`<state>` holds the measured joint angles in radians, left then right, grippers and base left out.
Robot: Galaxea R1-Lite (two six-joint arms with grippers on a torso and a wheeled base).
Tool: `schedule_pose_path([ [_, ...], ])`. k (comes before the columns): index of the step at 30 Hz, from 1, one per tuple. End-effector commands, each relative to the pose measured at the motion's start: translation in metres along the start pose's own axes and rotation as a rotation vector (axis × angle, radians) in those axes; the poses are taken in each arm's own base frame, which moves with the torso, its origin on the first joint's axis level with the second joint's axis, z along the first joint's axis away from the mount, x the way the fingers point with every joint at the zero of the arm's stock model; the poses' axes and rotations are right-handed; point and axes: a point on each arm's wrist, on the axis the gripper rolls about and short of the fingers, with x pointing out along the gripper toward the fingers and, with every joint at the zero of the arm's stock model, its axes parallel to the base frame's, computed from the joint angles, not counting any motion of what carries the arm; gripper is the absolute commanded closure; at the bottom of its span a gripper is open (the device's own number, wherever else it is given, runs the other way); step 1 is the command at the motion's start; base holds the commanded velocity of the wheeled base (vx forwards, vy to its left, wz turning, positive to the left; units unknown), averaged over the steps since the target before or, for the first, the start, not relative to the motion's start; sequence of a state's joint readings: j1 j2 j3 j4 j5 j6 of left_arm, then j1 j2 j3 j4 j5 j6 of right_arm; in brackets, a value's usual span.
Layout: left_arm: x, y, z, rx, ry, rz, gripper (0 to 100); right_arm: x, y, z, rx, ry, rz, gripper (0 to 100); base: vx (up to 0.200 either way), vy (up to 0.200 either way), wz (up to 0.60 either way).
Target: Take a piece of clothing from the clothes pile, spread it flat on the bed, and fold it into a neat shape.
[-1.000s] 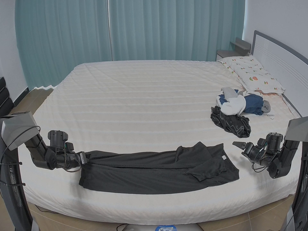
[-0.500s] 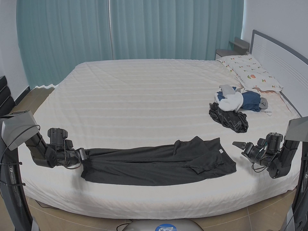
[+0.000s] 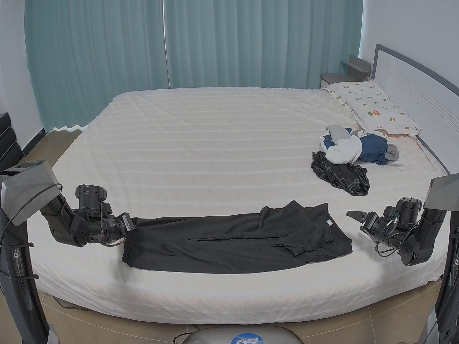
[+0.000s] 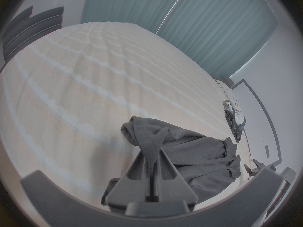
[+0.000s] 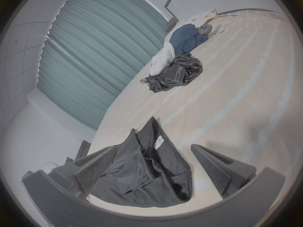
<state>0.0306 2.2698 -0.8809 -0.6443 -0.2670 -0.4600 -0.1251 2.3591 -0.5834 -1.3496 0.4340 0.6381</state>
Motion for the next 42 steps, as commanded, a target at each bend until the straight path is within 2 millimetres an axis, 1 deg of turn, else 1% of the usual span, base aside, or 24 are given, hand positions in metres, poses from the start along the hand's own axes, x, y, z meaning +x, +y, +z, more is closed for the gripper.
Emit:
schedule_pose_path([
  [1, -0.005, -0.017, 0.0, 0.015, -0.022, 0.0, 100, -0.001, 0.001, 0.001, -0.002, -0.004, 0.002, 0, 0.0, -0.2, 0.0],
  [3, -0.005, -0.027, -0.003, 0.007, -0.035, 0.016, 100, 0.0, 0.001, 0.001, -0.002, -0.005, 0.003, 0, 0.0, -0.2, 0.0],
  [4, -0.005, -0.028, -0.003, 0.006, -0.038, 0.019, 100, 0.0, 0.001, 0.002, -0.003, -0.006, 0.004, 0, 0.0, -0.2, 0.0],
  [5, -0.006, -0.035, -0.003, 0.007, -0.049, 0.03, 100, -0.001, 0.002, 0.002, -0.003, -0.008, 0.003, 0, 0.0, -0.2, 0.0],
  [7, -0.007, -0.041, -0.002, 0.01, -0.057, 0.047, 100, -0.002, 0.002, 0.003, -0.002, -0.011, 0.004, 0, 0.0, -0.2, 0.0],
  [13, -0.013, -0.066, 0.002, 0.028, -0.021, 0.074, 100, -0.003, 0.002, 0.003, 0.005, -0.01, 0.003, 0, 0.0, -0.2, 0.0],
  [14, -0.013, -0.066, 0.002, 0.028, -0.021, 0.074, 100, -0.003, 0.002, 0.003, 0.005, -0.01, 0.003, 0, 0.0, -0.2, 0.0],
  [15, -0.013, -0.078, 0.003, 0.017, -0.021, 0.087, 100, -0.004, 0.005, 0.004, 0.025, -0.013, 0.01, 0, 0.0, -0.2, 0.0],
  [18, -0.013, -0.095, 0.006, -0.008, -0.022, 0.105, 100, -0.005, 0.008, 0.007, 0.044, -0.021, 0.018, 0, 0.0, -0.2, 0.0],
  [19, -0.013, -0.104, 0.005, -0.012, -0.006, 0.106, 100, -0.006, 0.008, 0.007, 0.044, -0.021, 0.018, 0, 0.0, -0.2, 0.0],
  [21, -0.012, -0.113, 0.004, -0.01, 0.015, 0.106, 100, -0.006, 0.008, 0.007, 0.045, -0.021, 0.02, 0, 0.0, -0.2, 0.0],
  [22, -0.012, -0.113, 0.004, -0.01, 0.015, 0.106, 100, -0.006, 0.008, 0.007, 0.045, -0.021, 0.02, 0, 0.0, -0.2, 0.0],
  [23, -0.01, -0.123, 0.003, -0.011, 0.034, 0.105, 100, -0.006, 0.008, 0.007, 0.046, -0.019, 0.02, 0, 0.0, -0.2, 0.0],
  [26, -0.01, -0.137, 0.002, -0.034, 0.05, 0.099, 100, -0.006, 0.008, 0.005, 0.047, -0.013, 0.019, 0, 0.0, -0.2, 0.0],
  [28, -0.011, -0.141, 0.002, -0.035, 0.056, 0.097, 100, -0.006, 0.008, 0.005, 0.047, -0.013, 0.021, 0, 0.0, -0.2, 0.0],
  [30, -0.008, -0.152, 0.0, -0.027, 0.084, 0.101, 100, -0.006, 0.009, 0.004, 0.045, -0.012, 0.02, 0, 0.0, -0.2, 0.0],
  [35, 0.001, -0.163, -0.005, -0.024, 0.117, 0.105, 100, -0.006, 0.008, 0.004, 0.046, -0.011, 0.019, 0, 0.0, -0.2, 0.0],
  [37, 0.005, -0.173, -0.008, -0.023, 0.135, 0.103, 100, -0.006, 0.009, 0.004, 0.041, -0.016, 0.025, 0, 0.0, -0.2, 0.0],
  [42, 0.017, -0.187, -0.008, -0.027, 0.145, 0.091, 100, -0.006, 0.008, 0.002, 0.042, -0.013, 0.024, 0, 0.0, -0.2, 0.0],
])
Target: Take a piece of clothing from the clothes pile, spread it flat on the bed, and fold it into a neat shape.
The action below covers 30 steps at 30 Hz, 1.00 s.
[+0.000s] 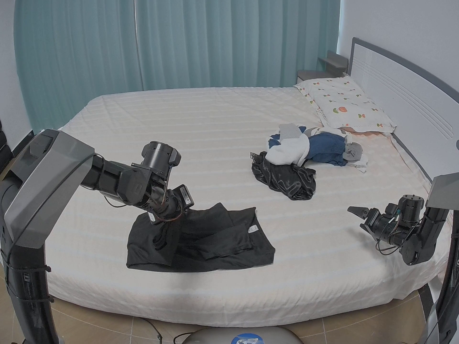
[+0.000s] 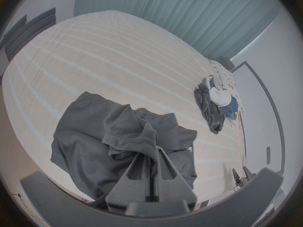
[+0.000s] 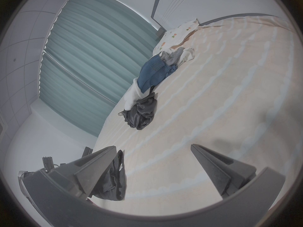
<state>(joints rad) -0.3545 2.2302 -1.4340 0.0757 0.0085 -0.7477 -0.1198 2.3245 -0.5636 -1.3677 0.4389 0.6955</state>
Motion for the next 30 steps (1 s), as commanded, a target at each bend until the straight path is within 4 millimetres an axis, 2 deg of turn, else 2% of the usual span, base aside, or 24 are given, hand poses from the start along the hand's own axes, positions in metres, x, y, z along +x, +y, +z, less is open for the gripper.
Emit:
schedule_pose_path([
  [1, 0.016, -0.012, -0.004, 0.001, 0.019, -0.004, 100, 0.0, -0.001, -0.002, 0.001, 0.005, -0.002, 0, 0.0, -0.2, 0.0],
  [6, 0.036, -0.025, -0.014, -0.001, 0.073, 0.02, 100, 0.0, -0.001, -0.002, 0.002, 0.006, -0.003, 0, 0.0, -0.2, 0.0],
  [10, 0.046, -0.032, -0.014, -0.044, 0.064, 0.004, 100, 0.0, -0.001, -0.003, 0.002, 0.007, -0.004, 0, 0.0, -0.2, 0.0],
  [16, 0.063, -0.037, -0.023, -0.072, 0.077, 0.0, 100, 0.001, -0.001, -0.005, 0.0, 0.016, -0.002, 0, 0.0, 0.0, 0.0],
  [23, 0.073, -0.041, -0.024, -0.098, 0.071, -0.01, 100, 0.002, -0.001, -0.007, -0.001, 0.02, -0.004, 0, 0.0, 0.0, 0.0],
  [26, 0.074, -0.045, -0.018, -0.134, 0.052, -0.025, 100, 0.002, -0.001, -0.007, -0.002, 0.02, -0.004, 0, 0.0, 0.0, 0.0],
  [27, 0.073, -0.045, -0.017, -0.143, 0.052, -0.027, 0, 0.002, -0.001, -0.007, -0.002, 0.02, -0.004, 0, 0.0, 0.0, 0.0],
  [30, 0.071, -0.044, -0.017, -0.17, 0.067, -0.028, 0, 0.002, -0.001, -0.007, -0.002, 0.021, -0.003, 0, 0.0, 0.0, 0.0],
])
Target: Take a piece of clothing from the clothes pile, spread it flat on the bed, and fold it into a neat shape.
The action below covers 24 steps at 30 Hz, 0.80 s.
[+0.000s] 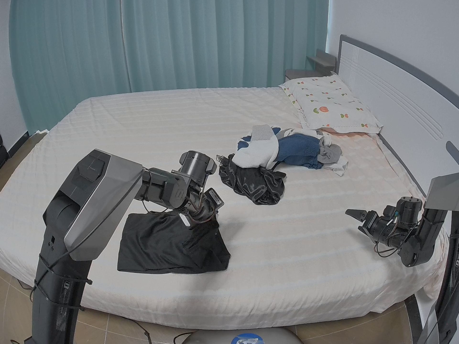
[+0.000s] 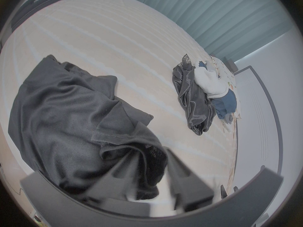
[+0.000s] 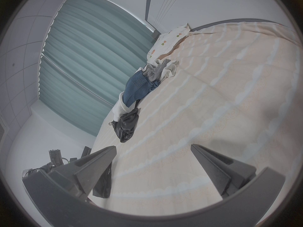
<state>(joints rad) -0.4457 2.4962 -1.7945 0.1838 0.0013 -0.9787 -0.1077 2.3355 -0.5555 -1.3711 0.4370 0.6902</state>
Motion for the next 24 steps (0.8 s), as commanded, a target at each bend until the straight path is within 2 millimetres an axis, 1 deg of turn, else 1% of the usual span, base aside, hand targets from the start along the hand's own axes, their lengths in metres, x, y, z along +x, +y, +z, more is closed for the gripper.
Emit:
schedule_pose_path([
  [1, 0.0, 0.002, 0.0, -0.011, 0.019, 0.001, 0, 0.0, 0.0, -0.001, 0.001, 0.002, -0.001, 0, 0.0, 0.0, 0.0],
  [3, -0.007, 0.001, 0.002, -0.015, 0.023, -0.009, 0, 0.0, -0.001, -0.001, 0.0, 0.003, -0.002, 0, 0.0, 0.0, 0.0],
  [4, -0.007, 0.001, 0.002, -0.015, 0.023, -0.009, 0, 0.0, -0.001, -0.001, 0.0, 0.003, -0.002, 0, 0.0, 0.0, 0.0],
  [5, -0.017, 0.002, 0.007, -0.026, 0.017, -0.016, 0, -0.001, -0.001, -0.002, 0.0, 0.008, -0.002, 0, 0.0, 0.0, 0.0],
  [6, -0.017, 0.003, 0.007, -0.027, 0.018, -0.016, 0, -0.001, -0.001, -0.003, -0.001, 0.009, -0.003, 0, 0.0, 0.0, 0.0],
  [7, -0.029, 0.006, 0.013, -0.039, 0.023, -0.024, 0, -0.001, 0.0, -0.003, -0.001, 0.011, -0.003, 0, 0.0, 0.0, 0.0],
  [8, -0.029, 0.006, 0.013, -0.039, 0.023, -0.024, 0, -0.001, 0.0, -0.003, -0.001, 0.011, -0.003, 0, 0.0, 0.0, 0.0],
  [9, -0.043, 0.017, 0.019, -0.061, 0.044, -0.028, 0, -0.001, 0.0, -0.004, -0.002, 0.013, -0.003, 0, 0.0, 0.0, 0.0],
  [10, -0.044, 0.018, 0.019, -0.062, 0.046, -0.028, 0, -0.001, 0.001, -0.004, -0.003, 0.013, -0.001, 0, 0.0, 0.0, 0.0],
  [11, -0.055, 0.03, 0.023, -0.082, 0.073, -0.032, 0, -0.001, 0.0, -0.004, -0.002, 0.014, -0.001, 0, 0.0, 0.0, 0.0],
  [12, -0.061, 0.037, 0.024, -0.094, 0.087, -0.032, 0, -0.001, 0.001, -0.004, -0.003, 0.015, 0.0, 0, 0.0, 0.0, 0.0],
  [14, -0.067, 0.049, 0.024, -0.112, 0.098, -0.025, 0, -0.001, 0.001, -0.004, -0.003, 0.015, 0.0, 0, 0.0, 0.0, 0.0],
  [16, -0.077, 0.07, 0.03, -0.147, 0.09, -0.043, 0, -0.001, 0.001, -0.005, -0.003, 0.016, 0.0, 0, 0.0, 0.0, 0.0],
  [18, -0.085, 0.085, 0.033, -0.171, 0.095, -0.091, 0, -0.001, 0.001, -0.005, -0.003, 0.017, 0.0, 0, 0.0, 0.0, 0.0],
  [19, -0.085, 0.085, 0.033, -0.171, 0.095, -0.091, 0, -0.001, 0.001, -0.005, -0.003, 0.017, 0.0, 0, 0.0, 0.0, 0.0],
  [20, -0.092, 0.099, 0.034, -0.189, 0.094, -0.121, 0, -0.002, 0.001, -0.006, -0.001, 0.019, -0.002, 0, 0.0, 0.0, 0.0],
  [21, -0.093, 0.1, 0.034, -0.191, 0.094, -0.122, 0, -0.002, 0.001, -0.006, -0.001, 0.019, -0.002, 0, 0.0, 0.0, 0.0],
  [22, -0.096, 0.11, 0.031, -0.215, 0.091, -0.129, 0, -0.002, 0.001, -0.006, -0.001, 0.019, -0.002, 0, 0.0, 0.0, 0.0],
  [24, -0.096, 0.117, 0.027, -0.243, 0.097, -0.126, 0, -0.001, 0.001, -0.006, -0.001, 0.022, -0.001, 0, -0.2, 0.0, 0.0],
])
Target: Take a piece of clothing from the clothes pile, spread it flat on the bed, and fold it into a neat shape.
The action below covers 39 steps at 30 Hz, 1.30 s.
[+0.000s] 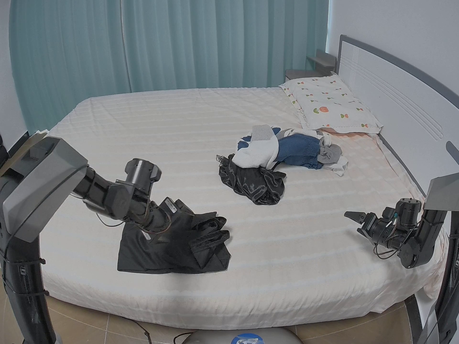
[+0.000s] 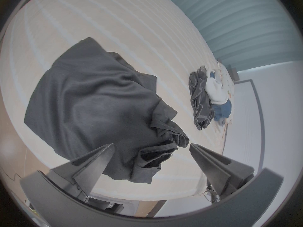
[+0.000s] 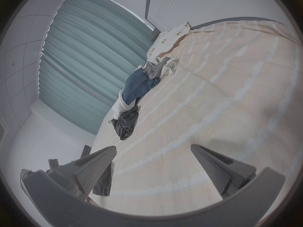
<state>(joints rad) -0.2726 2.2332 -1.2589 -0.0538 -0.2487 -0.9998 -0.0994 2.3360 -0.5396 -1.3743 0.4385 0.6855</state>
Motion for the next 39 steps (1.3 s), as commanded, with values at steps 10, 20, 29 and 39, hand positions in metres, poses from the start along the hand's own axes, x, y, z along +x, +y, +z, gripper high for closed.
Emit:
schedule_pose_path([
  [10, -0.038, 0.044, 0.013, -0.13, -0.019, -0.092, 0, -0.001, 0.004, -0.004, -0.012, -0.002, 0.02, 0, -0.04, 0.0, 0.0],
  [20, -0.041, 0.05, 0.021, -0.153, -0.046, -0.109, 0, 0.0, 0.007, -0.007, -0.018, 0.001, 0.02, 0, 0.0, 0.02, 0.0],
  [29, -0.05, 0.062, 0.04, -0.191, -0.073, -0.138, 0, 0.0, 0.014, -0.007, -0.029, -0.005, 0.027, 0, 0.0, 0.2, 0.0],
  [39, -0.053, 0.074, 0.052, -0.221, -0.07, -0.153, 0, 0.003, 0.023, -0.013, -0.046, -0.009, 0.019, 0, 0.0, 0.2, 0.0],
])
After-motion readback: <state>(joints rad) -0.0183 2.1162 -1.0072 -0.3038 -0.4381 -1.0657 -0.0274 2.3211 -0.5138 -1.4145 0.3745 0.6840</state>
